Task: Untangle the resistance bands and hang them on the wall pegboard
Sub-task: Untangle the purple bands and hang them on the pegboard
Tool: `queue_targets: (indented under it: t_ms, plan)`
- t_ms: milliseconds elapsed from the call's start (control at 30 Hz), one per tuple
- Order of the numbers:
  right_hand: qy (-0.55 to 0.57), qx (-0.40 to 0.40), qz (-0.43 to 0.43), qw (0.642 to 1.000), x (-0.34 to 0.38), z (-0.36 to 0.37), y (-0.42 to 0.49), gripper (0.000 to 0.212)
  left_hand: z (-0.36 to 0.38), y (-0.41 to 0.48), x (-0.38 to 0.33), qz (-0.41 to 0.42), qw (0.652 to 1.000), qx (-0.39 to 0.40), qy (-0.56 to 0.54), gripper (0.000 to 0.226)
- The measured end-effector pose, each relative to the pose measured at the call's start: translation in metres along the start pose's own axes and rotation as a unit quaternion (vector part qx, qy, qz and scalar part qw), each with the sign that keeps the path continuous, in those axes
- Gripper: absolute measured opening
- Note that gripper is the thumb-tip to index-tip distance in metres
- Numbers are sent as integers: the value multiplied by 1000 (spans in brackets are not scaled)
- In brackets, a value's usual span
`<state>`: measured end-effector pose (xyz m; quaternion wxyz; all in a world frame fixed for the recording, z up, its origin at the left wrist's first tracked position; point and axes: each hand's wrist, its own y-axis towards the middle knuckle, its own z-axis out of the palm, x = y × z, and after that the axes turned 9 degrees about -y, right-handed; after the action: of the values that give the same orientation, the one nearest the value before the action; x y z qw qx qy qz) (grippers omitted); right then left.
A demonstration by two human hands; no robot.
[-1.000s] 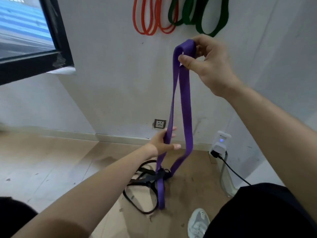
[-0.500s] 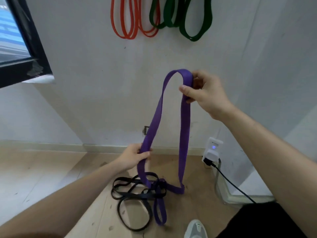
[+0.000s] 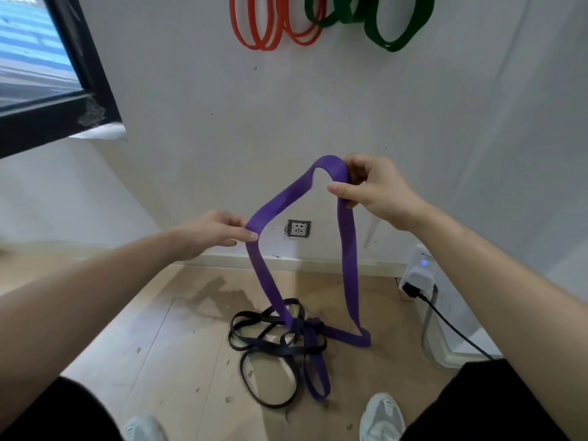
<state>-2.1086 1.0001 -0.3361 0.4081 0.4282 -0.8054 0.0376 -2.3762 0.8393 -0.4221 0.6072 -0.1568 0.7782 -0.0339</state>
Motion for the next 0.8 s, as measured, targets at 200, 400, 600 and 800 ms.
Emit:
queue_targets:
  t_ms: [200,400,600,800]
  plan:
    - [-49,45,25,997,-10,15,5,19,21,5,-39,103,990,-51,-85,11]
    - [-139,72,38,987,-22,19,11,14,-10,-9,-87,277,877,-317,-231,12]
    - [-172,58,31,983,-23,28,18,14,-37,-5,-51,209,885,-416,5,19]
    - [-94,21,86,992,-20,28,20,13,-32,-1,18,-75,970,-103,206,17]
